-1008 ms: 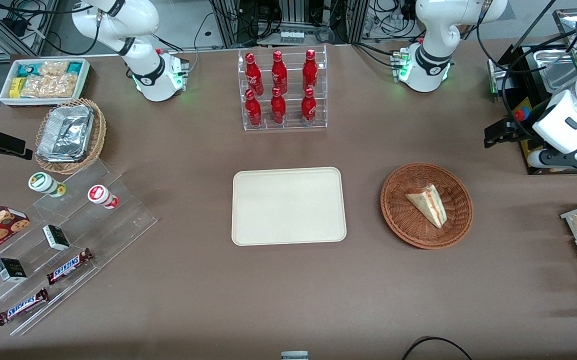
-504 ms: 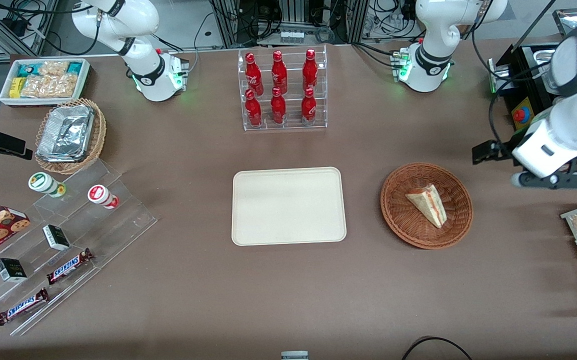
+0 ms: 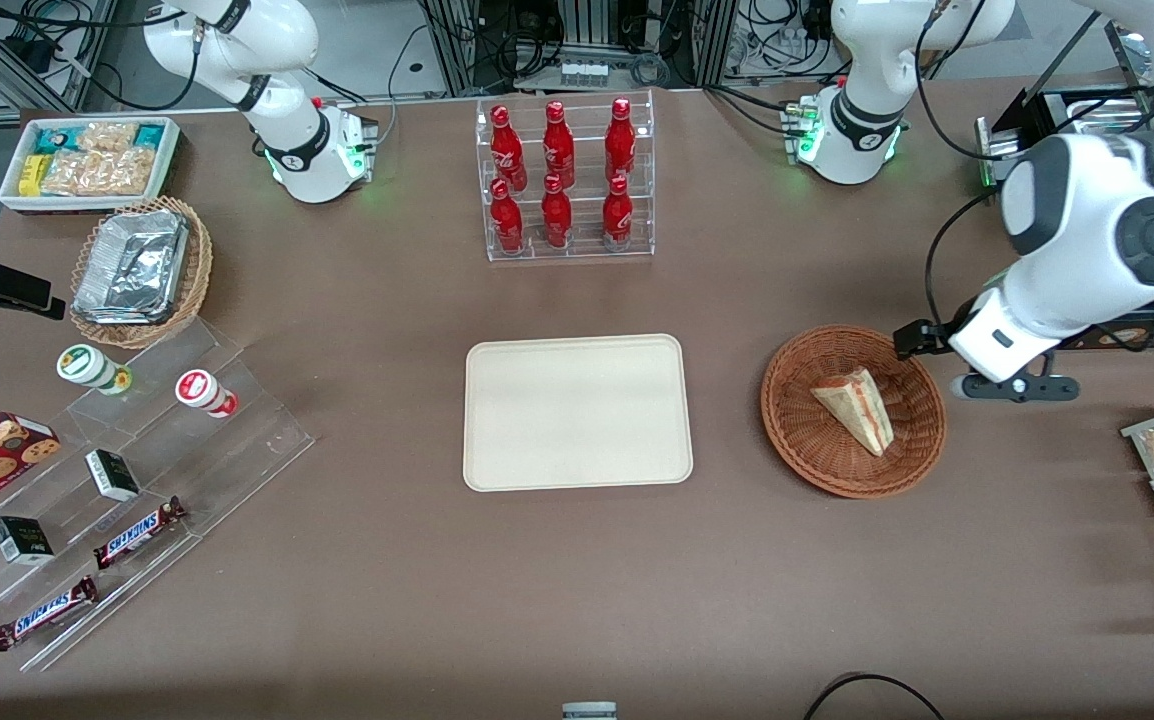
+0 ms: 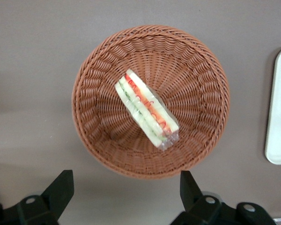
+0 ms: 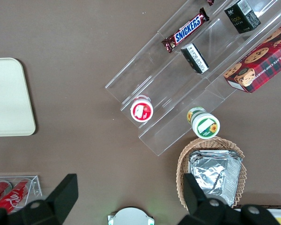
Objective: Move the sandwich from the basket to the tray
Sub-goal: 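Move the left gripper over the wrapped sandwich in the wicker basket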
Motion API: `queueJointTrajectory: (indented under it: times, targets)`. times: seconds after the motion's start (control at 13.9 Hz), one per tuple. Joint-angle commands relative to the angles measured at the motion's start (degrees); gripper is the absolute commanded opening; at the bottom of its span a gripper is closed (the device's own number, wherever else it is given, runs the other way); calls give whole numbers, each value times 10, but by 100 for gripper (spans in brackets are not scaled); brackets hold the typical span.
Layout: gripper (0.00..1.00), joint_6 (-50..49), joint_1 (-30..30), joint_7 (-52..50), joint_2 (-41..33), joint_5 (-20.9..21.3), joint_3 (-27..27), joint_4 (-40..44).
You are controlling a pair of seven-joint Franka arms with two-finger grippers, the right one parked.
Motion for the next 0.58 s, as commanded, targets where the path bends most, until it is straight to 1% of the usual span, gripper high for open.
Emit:
queueJointTrajectory:
  times: [0.0, 0.29, 0.5]
  targets:
    - [100, 82, -8, -54, -35, 3, 2, -77]
    - [100, 130, -19, -244, -26, 3, 0, -91]
    - [100, 183, -34, -433, -4, 3, -1, -99]
